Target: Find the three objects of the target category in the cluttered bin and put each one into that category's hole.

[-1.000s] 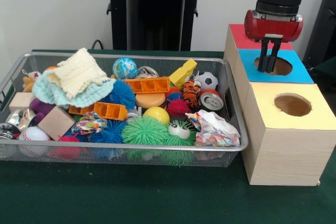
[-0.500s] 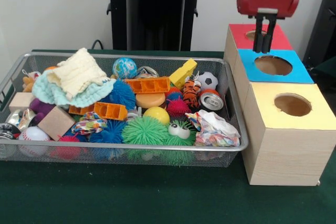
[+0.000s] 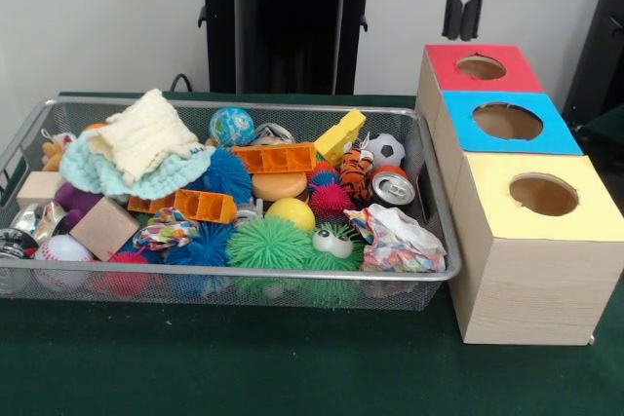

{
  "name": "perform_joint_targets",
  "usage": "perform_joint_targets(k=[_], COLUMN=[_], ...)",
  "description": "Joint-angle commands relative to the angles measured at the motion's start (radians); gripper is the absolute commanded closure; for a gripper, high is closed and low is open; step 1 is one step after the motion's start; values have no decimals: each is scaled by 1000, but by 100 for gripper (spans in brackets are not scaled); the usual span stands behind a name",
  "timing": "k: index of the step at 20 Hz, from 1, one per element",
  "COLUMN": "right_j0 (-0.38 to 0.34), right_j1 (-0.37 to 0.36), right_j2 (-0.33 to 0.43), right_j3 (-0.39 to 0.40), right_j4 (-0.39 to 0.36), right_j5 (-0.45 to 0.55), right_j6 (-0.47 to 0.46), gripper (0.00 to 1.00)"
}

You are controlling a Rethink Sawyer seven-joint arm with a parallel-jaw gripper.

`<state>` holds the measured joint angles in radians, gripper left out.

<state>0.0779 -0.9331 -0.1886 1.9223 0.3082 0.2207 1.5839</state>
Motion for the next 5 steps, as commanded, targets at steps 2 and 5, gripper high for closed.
perform_joint_targets(k=[2, 5], right_j0=[-84, -94], right_j1=[-34, -32], right_j2=[69, 77], right_j3=[137, 135], right_j4=[-90, -111], right_j5=[19, 23], right_j6=[85, 78], gripper=[100, 100])
